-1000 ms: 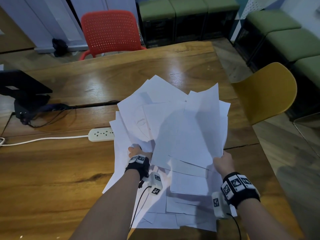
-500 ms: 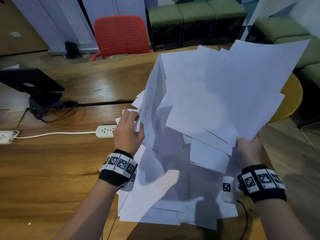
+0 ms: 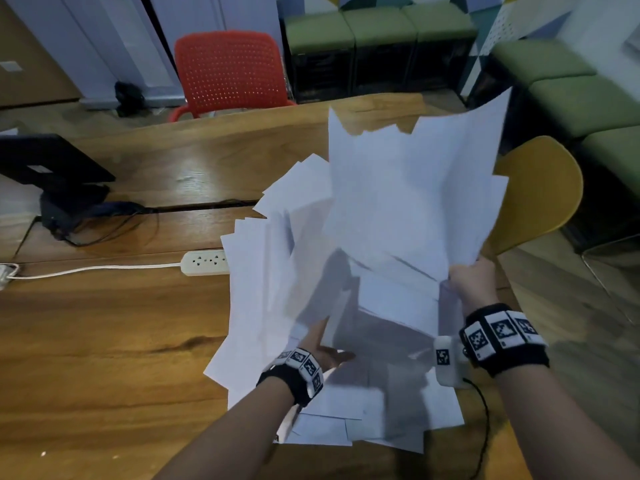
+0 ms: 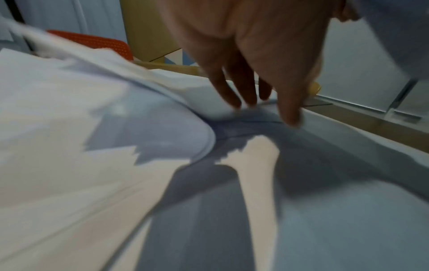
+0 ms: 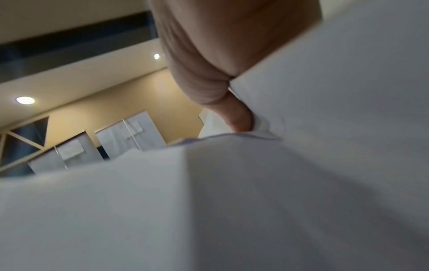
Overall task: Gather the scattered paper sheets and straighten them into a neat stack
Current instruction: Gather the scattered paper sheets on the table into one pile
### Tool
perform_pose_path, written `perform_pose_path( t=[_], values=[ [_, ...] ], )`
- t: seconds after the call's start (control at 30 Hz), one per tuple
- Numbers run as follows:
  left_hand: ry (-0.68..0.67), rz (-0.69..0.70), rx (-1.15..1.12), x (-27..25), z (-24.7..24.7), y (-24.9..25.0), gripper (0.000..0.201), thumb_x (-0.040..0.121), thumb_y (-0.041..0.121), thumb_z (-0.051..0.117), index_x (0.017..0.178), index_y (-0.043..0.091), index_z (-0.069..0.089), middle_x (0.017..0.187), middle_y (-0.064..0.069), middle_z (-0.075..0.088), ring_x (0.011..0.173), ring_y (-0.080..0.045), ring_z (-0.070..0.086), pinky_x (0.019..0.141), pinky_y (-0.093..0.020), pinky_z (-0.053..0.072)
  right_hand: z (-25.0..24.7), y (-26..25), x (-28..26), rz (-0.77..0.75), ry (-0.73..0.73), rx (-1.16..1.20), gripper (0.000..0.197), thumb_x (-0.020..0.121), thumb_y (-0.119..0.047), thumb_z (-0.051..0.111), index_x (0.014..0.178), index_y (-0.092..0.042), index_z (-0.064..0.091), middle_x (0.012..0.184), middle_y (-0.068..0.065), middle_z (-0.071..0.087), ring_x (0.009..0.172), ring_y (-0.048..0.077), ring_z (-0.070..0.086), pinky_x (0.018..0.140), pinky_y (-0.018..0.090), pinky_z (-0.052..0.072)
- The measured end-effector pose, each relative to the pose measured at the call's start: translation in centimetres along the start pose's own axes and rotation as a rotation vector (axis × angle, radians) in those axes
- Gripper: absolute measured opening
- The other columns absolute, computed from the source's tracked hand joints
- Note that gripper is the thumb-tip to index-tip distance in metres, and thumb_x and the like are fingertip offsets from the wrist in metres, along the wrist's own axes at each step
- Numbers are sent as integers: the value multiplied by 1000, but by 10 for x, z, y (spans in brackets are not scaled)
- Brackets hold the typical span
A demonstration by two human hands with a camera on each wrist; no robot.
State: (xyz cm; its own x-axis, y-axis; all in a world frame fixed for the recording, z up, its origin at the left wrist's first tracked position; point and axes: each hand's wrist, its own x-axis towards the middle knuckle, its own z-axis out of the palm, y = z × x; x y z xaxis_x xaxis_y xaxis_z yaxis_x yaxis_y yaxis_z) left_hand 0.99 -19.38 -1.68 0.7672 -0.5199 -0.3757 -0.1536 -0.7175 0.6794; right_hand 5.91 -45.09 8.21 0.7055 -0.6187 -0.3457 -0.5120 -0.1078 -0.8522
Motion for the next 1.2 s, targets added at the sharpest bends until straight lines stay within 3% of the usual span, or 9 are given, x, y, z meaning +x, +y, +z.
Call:
perform_pose_path(
  t=[0.17, 0.27, 0.37, 0.43, 0.57, 0.73, 0.9, 1.07, 1.2],
  values=[
    [216, 45, 232, -17, -36, -40, 19, 75, 9, 62, 94, 7, 65, 100, -12, 64, 87, -30, 63, 78, -42, 54, 15, 38, 2, 118, -26, -169, 37, 87, 8, 41, 122, 8, 52, 120, 26, 58, 98, 35, 54, 82, 33, 40],
    [606, -189, 251, -37, -67, -62, 35, 77, 26, 66, 110, 14, 64, 120, -9, 53, 106, -28, 52, 92, -47, 46, 21, 53, -2, 185, 2, -273, 40, 88, 4, 43, 127, 7, 49, 127, 27, 56, 113, 44, 54, 87, 37, 44],
    [666, -551, 64, -40, -79, -70, 71, 75, 49, 70, 134, 21, 44, 137, -7, 37, 124, -26, 40, 104, -48, 35, 31, 62, -5, 197, -16, -337, 37, 87, 6, 43, 123, 8, 52, 123, 28, 58, 109, 44, 56, 80, 34, 43],
    [623, -611, -388, -31, -84, -68, 68, 76, 41, 76, 132, 15, 48, 130, -9, 50, 112, -26, 53, 98, -44, 46, 38, 63, -9, 189, -36, -358, 37, 86, 6, 43, 122, 8, 53, 121, 28, 59, 108, 44, 57, 78, 31, 41],
    [499, -540, -741, -23, -89, -60, 15, 78, 9, 76, 89, 12, 67, 90, -7, 71, 86, -27, 65, 78, -33, 53, 46, 60, -15, 165, -151, -353, 34, 84, 8, 45, 115, 7, 57, 99, 20, 60, 91, 35, 57, 75, 31, 42],
    [596, -432, -878, -23, -105, -56, 12, 82, 12, 73, 70, 14, 70, 67, 5, 69, 68, -9, 61, 79, -29, 46, 41, 66, -11, 147, -179, -402, 29, 79, 5, 51, 106, 5, 60, 99, 22, 64, 87, 33, 57, 76, 34, 46],
    [661, -384, -744, -37, -138, -56, 20, 83, 15, 72, 64, 12, 69, 64, -3, 64, 66, -16, 56, 73, -30, 45, 41, 72, -11, 162, -237, -426, 35, 75, 5, 53, 110, 6, 56, 105, 25, 62, 85, 32, 55, 78, 38, 48],
    [751, -214, -484, -37, -169, -10, 27, 90, 15, 62, 64, 12, 57, 58, 3, 51, 50, 2, 43, 52, -10, 35, 42, 70, -17, 128, -310, -298, 34, 74, 8, 58, 107, 0, 59, 98, 16, 64, 88, 30, 60, 78, 36, 51],
    [589, -123, -283, -6, -123, 22, 16, 87, 17, 61, 74, 7, 63, 80, -9, 63, 76, -19, 57, 70, -24, 42, 55, 76, -21, 99, -519, -305, 39, 69, -2, 72, 107, -4, 63, 99, 12, 70, 91, 29, 67, 80, 39, 57]
  ],
)
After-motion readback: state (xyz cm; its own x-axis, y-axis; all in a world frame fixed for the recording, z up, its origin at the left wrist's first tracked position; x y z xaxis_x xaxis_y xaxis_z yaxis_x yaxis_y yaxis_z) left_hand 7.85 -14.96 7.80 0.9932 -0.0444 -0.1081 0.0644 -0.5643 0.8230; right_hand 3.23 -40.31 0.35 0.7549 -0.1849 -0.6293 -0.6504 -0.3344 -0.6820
